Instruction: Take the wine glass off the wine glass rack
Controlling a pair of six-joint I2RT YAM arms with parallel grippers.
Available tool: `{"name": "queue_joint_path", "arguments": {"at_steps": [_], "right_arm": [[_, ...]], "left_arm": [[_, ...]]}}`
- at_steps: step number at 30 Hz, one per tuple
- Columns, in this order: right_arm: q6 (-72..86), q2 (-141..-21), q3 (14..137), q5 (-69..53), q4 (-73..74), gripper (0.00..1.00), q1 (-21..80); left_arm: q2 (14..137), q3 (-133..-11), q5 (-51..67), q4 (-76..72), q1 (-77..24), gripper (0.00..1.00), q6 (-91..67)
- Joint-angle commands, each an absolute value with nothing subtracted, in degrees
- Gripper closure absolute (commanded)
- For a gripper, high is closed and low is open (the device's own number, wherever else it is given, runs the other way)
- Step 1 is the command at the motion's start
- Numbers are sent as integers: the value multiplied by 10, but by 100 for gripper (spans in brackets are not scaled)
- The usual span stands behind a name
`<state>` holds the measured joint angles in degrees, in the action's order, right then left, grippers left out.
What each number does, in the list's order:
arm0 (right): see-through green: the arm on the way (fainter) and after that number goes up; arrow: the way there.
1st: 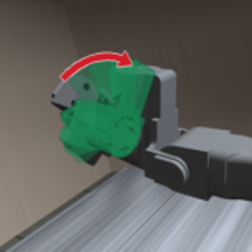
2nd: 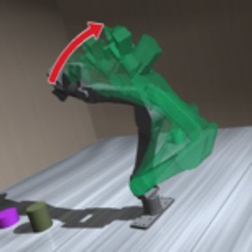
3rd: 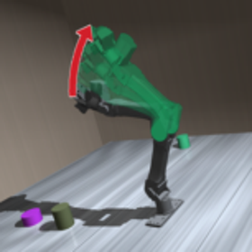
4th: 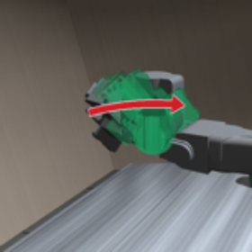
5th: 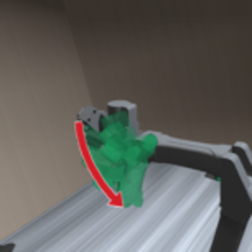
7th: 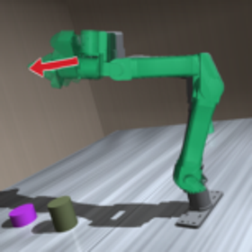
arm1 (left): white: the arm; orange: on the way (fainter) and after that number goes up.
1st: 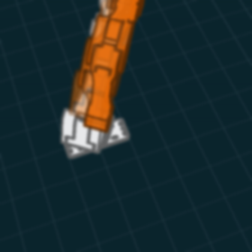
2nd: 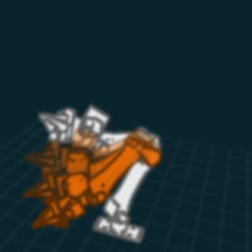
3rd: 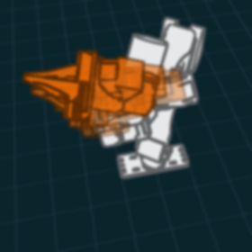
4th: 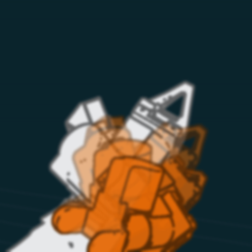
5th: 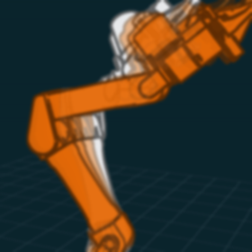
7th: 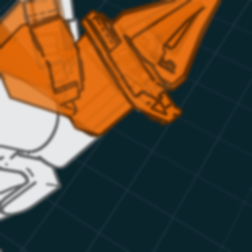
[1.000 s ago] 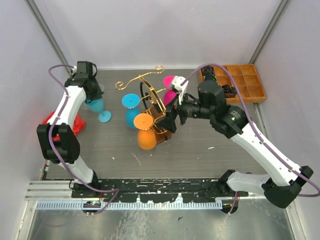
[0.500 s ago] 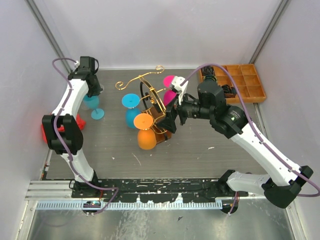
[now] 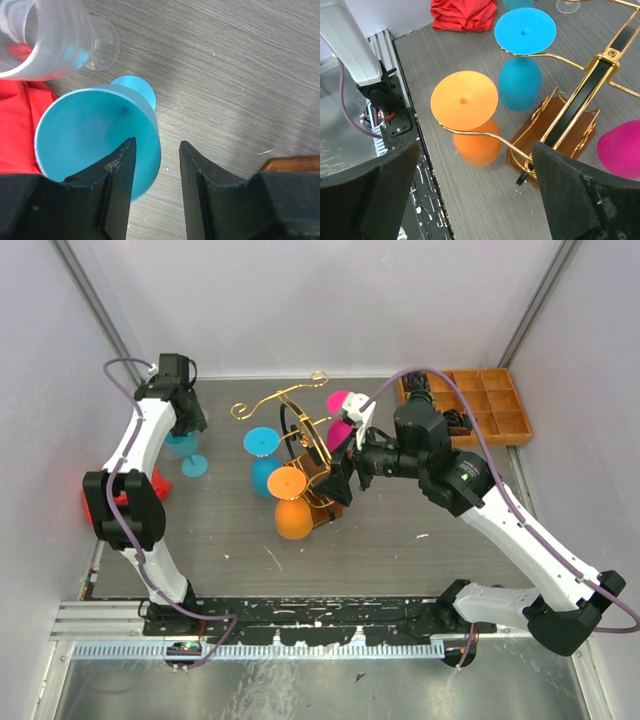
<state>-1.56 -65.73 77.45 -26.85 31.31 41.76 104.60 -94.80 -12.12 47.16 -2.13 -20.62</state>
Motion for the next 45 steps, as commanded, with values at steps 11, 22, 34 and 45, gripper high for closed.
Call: {"name": "queue_joint_path", "arguments": {"at_steps": [11,22,34,45], "right_arm": [[51,-721,888,-221,318,3,416],[155,-877,1075,-83,418,11,413],[233,-936,1111,-166,421,23,200],[263,-963,1050,-278,363,37,135]], "left_arm": [[922,-975,-129,562,-19,52,-231],[809,-985,18,564,-23,57,-271],[718,-961,121,528,-26,57,-312],[676,-926,138,526,-26,55,-328]]}}
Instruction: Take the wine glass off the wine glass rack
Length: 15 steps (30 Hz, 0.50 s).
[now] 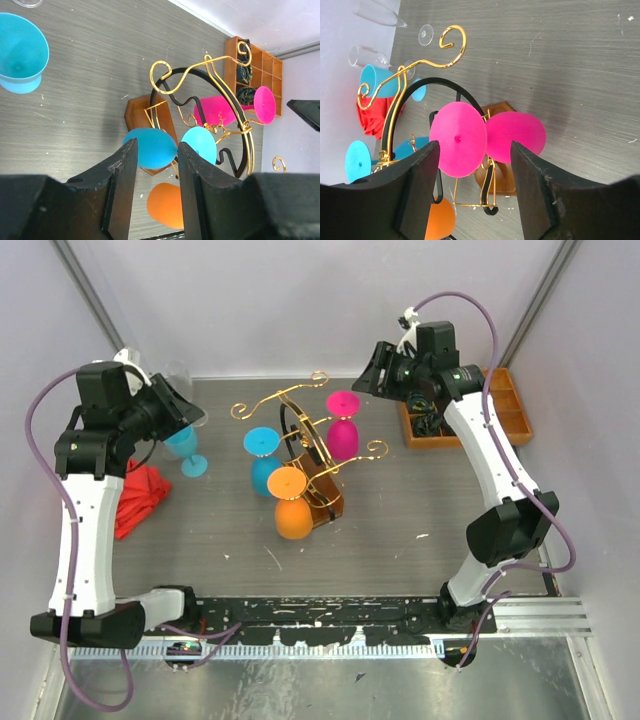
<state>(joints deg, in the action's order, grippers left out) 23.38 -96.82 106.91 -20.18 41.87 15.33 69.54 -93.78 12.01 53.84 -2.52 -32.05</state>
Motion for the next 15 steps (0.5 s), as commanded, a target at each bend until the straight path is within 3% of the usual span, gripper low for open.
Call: {"name": "queue_joint_path", "arguments": {"at_steps": [1,10,15], "right_arm": [[266,-965,1045,-286,357,38,134],[285,-976,1011,-349,320,44,134],[289,-975,998,-376,306,52,134]], "left_arm": [[674,-925,138,525,-26,55,-328],[667,-924,142,527,-27,53,-330],[666,-921,143,527,-26,53,-330]]}}
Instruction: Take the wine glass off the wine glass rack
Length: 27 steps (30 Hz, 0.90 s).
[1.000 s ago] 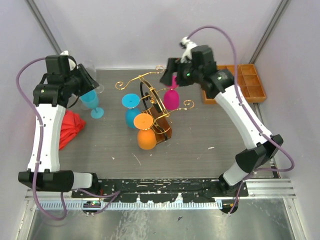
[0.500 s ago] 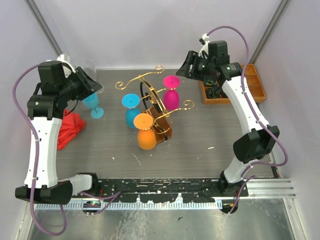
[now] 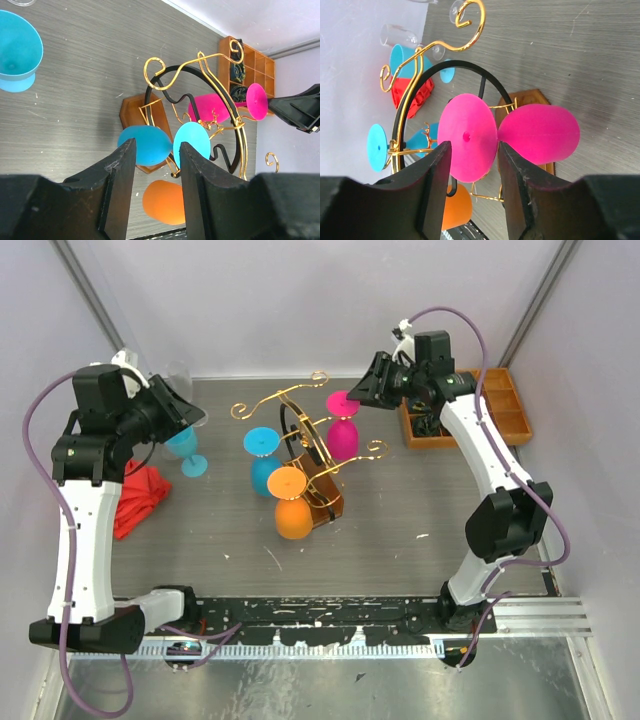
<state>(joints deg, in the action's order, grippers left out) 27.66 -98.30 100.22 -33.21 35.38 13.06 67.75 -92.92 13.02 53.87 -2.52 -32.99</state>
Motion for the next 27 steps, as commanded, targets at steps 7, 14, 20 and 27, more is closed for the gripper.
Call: {"name": "queue_joint_path", "arguments": {"at_steps": [7,14,20,27], "right_arm": [[286,-972,993,-408,297,63,133],[285,-978,985,-455,289,67,133],[276,-987,984,-477,297,71,133],[288,-992,1000,-481,297,100,133]], "left_arm": [[663,-912,146,523,-26,52,-334],[660,-911,145,522,-26,52,-333],[660,-909,145,520,-26,51,-335],[660,-909,146,519,-26,50,-337]]}}
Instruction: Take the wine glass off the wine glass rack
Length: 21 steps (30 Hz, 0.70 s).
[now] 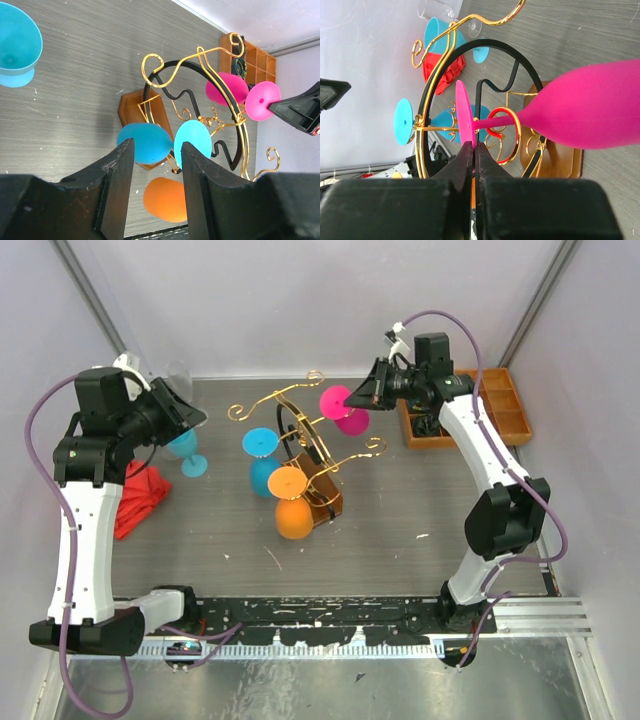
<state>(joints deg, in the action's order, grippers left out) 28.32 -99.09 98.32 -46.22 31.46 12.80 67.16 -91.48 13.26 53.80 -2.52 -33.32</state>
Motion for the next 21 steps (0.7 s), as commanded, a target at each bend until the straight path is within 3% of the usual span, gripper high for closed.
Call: {"name": "queue_joint_path", "arguments": {"at_steps": [1,21], "right_arm": [[292,-992,1008,-479,298,100,133],[332,-896,936,-516,294,100,76]], "left_arm": [[660,-909,146,519,-26,50,-337],[655,-906,150,514,-26,48,-333]]}}
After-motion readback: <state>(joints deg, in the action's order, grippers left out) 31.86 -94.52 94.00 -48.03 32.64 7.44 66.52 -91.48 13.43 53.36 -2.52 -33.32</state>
